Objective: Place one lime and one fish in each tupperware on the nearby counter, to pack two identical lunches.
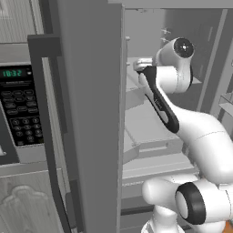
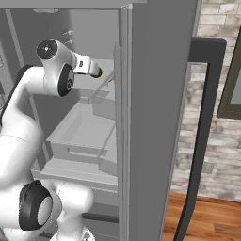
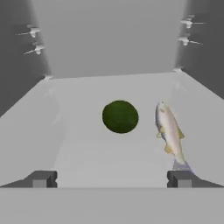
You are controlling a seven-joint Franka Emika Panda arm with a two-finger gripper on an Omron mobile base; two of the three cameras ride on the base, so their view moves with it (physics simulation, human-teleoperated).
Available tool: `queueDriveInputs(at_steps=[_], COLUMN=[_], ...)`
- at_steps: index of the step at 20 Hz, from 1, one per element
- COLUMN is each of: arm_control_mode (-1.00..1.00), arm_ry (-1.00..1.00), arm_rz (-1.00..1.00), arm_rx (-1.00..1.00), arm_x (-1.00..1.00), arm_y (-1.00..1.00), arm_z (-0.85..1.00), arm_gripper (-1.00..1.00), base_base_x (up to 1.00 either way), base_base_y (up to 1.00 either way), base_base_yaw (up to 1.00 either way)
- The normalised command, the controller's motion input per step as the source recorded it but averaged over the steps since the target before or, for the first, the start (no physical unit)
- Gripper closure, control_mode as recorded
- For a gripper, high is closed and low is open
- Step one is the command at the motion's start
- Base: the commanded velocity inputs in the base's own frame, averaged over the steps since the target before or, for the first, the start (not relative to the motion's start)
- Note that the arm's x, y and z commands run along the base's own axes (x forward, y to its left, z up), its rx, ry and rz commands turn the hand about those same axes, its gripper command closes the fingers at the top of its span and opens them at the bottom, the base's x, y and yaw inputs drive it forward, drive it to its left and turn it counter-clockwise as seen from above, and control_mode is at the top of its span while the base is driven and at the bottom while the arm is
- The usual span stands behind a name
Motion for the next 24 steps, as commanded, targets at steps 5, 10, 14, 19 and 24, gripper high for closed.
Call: queueDriveInputs(at_steps=[5, 10, 14, 19, 24], arm_control_mode=[-1.0, -1.0, -1.0, -1.0, -1.0], arm_ry=[0.1, 0.0, -0.01, 0.0, 0.03], arm_rz=[0.0, 0.0, -0.02, -0.04, -0.01], arm_rx=[0.0, 0.0, 0.0, 0.0, 0.02], arm_x=[0.37, 0.41, 0.72, 0.88, 0.61], arm_y=[0.0, 0.0, 0.0, 0.0, 0.0], arm_z=[-0.16, -0.4, -0.2, 0.0, 0.0], arm_gripper=[-1.0, -1.0, -1.0, -1.0, -1.0], base_base_x=[0.0, 0.0, 0.0, 0.0, 0.0], base_base_y=[0.0, 0.0, 0.0, 0.0, 0.0], base_base_yaw=[0.0, 0.0, 0.0, 0.0, 0.0])
